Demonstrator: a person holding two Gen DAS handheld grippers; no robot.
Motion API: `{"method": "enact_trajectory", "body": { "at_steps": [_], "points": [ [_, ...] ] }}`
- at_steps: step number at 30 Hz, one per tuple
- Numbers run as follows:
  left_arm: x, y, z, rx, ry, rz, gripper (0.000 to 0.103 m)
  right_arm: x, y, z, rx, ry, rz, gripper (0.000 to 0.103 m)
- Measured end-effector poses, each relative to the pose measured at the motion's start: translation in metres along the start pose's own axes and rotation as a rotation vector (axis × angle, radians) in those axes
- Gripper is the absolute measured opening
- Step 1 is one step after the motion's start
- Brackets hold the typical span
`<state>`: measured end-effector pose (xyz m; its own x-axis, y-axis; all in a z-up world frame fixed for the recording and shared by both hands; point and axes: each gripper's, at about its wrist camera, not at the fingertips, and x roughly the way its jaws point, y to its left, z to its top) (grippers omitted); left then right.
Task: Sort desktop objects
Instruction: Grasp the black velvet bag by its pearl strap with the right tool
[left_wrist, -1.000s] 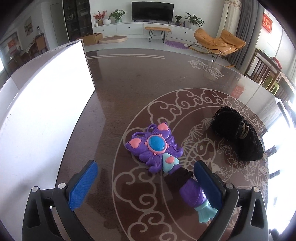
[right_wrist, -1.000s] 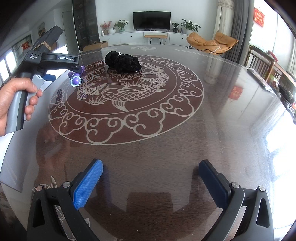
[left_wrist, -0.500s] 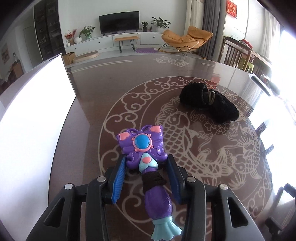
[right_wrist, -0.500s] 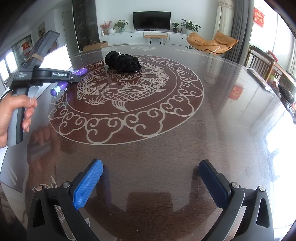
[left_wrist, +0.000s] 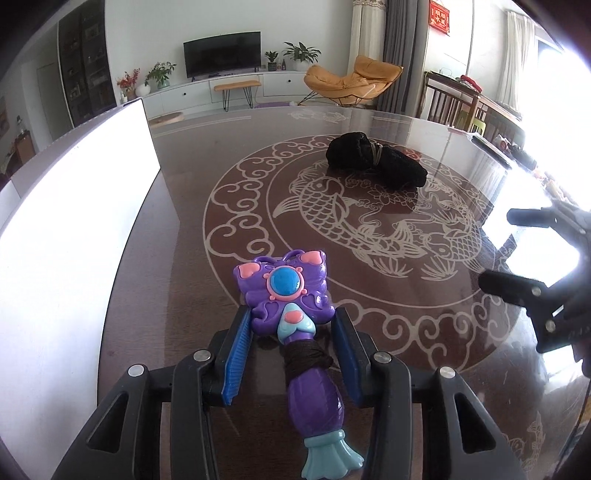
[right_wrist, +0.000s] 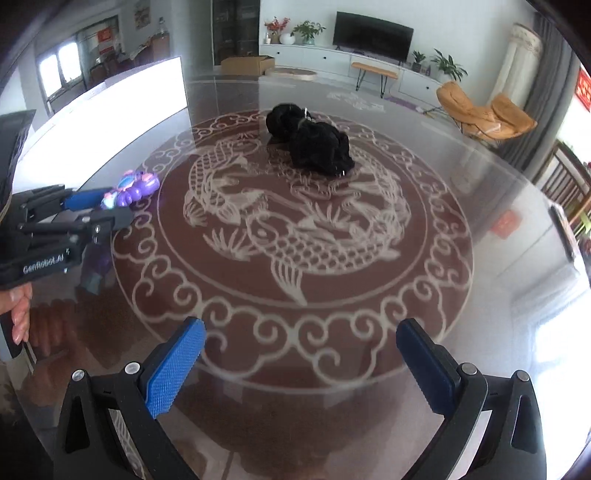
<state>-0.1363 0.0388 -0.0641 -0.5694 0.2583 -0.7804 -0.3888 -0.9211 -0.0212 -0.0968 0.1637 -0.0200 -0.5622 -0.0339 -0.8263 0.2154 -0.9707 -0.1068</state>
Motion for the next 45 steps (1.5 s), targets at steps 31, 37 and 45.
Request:
{"method": "enact_trajectory", "body": {
  "at_steps": [31,37,45],
  "points": [
    [-0.022,-0.033,-0.029,-0.024,-0.010,-0.039,0.043,-0.052,0.018,-0.080,0.198,-0.100,0.003,0.055],
    [-0.012,-0.047,-0.028,-0.011,0.043,0.068,0.099,-0.051,0.015,-0.096,0.192,-0.069,-0.084,0.084],
    [-0.010,-0.044,-0.027,-0.023,0.058,0.052,0.103,-0.047,0.004,-0.098,0.257,-0.052,-0.094,0.099]
  ]
}}
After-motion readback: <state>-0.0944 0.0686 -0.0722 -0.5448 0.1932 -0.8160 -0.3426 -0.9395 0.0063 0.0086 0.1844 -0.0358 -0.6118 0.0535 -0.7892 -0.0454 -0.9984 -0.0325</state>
